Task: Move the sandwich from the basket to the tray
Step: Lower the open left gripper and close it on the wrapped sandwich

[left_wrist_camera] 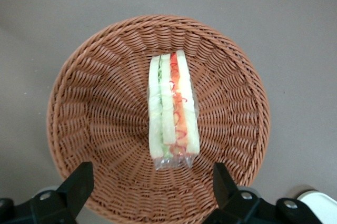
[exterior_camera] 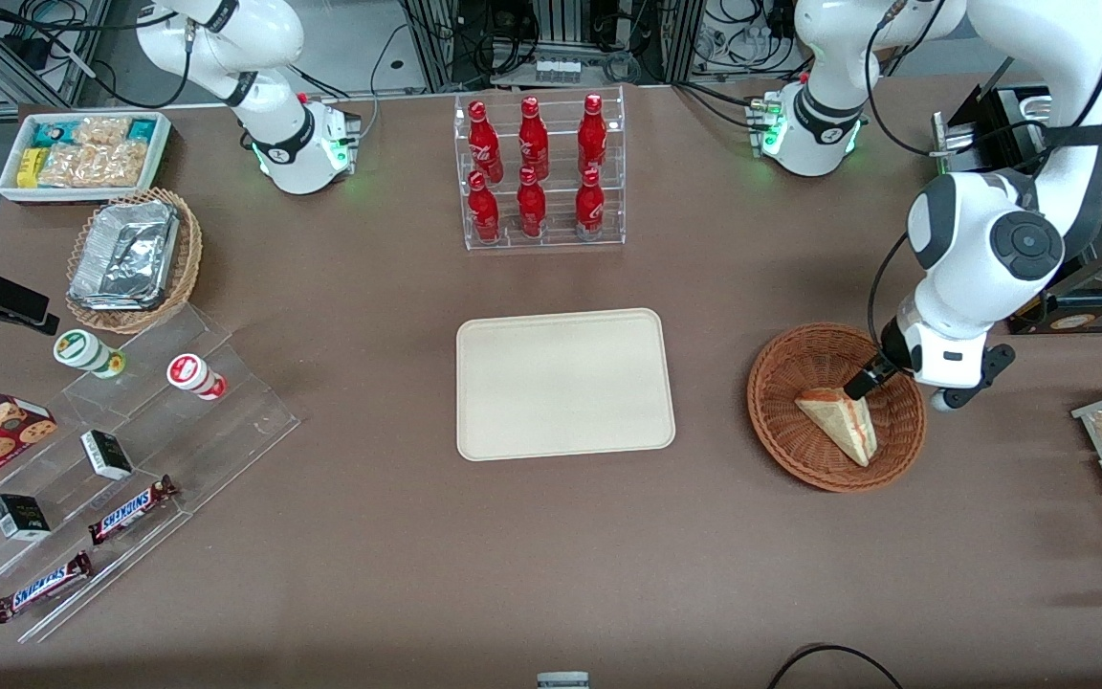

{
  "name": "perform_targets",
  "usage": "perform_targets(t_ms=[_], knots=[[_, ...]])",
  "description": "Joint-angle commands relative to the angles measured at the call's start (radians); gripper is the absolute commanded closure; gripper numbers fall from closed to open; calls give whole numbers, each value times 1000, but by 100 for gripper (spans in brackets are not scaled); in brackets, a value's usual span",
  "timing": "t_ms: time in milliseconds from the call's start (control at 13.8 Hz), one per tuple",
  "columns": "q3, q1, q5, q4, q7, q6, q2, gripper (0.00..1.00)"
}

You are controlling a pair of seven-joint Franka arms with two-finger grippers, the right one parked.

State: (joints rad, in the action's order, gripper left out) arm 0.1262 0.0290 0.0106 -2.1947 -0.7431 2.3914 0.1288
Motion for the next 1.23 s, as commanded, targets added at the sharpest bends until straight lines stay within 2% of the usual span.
perform_targets(t_ms=[0, 579, 651, 724, 868, 941, 1158], knots=[[-2, -7, 20, 0, -30, 67, 41, 0], [-3, -7, 20, 3, -30, 187, 150, 1], [-3, -7, 19, 3, -30, 193, 163, 10], [-3, -7, 19, 6, -30, 193, 170, 26], [-3, -7, 17, 21, -33, 190, 176, 86], [-3, -9, 19, 39, -38, 181, 178, 100], [-3, -9, 22, 62, -21, 128, 163, 100]])
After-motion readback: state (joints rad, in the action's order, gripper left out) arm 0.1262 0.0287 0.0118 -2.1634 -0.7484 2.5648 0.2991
